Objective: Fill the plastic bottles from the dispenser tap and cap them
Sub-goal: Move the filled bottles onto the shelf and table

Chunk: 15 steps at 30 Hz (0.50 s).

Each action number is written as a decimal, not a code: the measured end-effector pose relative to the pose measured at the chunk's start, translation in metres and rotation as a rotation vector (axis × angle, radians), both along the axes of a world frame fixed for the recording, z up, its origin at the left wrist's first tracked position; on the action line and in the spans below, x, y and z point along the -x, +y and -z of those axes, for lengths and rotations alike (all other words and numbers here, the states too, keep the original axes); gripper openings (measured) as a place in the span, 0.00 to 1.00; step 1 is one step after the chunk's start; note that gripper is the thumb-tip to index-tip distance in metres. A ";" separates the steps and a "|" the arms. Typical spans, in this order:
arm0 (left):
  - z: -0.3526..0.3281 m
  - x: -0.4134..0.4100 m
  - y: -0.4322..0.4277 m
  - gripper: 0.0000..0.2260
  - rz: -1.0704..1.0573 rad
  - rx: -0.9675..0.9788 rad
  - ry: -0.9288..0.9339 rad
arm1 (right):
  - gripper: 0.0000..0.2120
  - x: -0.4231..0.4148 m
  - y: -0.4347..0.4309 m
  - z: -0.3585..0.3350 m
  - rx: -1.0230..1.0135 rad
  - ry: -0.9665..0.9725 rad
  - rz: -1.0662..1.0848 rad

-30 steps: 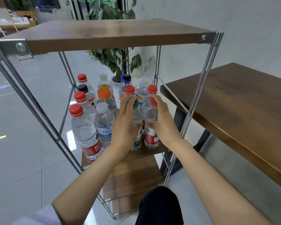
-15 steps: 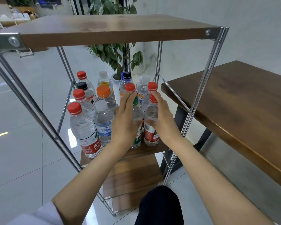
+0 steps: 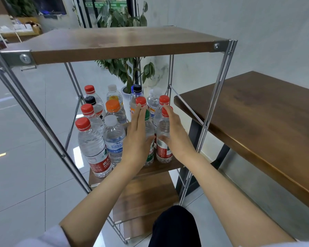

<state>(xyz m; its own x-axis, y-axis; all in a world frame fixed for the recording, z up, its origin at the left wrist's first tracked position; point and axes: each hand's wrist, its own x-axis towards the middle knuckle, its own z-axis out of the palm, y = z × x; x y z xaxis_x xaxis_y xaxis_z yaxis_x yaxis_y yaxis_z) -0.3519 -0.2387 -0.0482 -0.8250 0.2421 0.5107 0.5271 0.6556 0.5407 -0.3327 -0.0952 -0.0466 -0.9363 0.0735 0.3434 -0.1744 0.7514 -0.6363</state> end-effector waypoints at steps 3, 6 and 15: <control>-0.002 -0.004 0.000 0.43 0.020 0.009 -0.003 | 0.46 -0.003 0.001 -0.006 -0.074 -0.018 0.016; -0.005 -0.011 -0.004 0.41 0.046 0.003 -0.029 | 0.46 -0.011 0.002 -0.012 -0.124 -0.019 0.037; 0.047 -0.055 -0.055 0.35 -0.002 0.147 0.190 | 0.53 -0.051 -0.032 0.030 -0.258 0.108 0.127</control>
<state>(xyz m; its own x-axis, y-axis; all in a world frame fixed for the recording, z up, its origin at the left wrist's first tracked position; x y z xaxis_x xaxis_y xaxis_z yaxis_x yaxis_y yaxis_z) -0.2967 -0.2934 -0.0947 -0.7182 0.3237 0.6160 0.6086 0.7214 0.3305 -0.2816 -0.1269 -0.0765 -0.8825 0.0849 0.4625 -0.1249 0.9059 -0.4046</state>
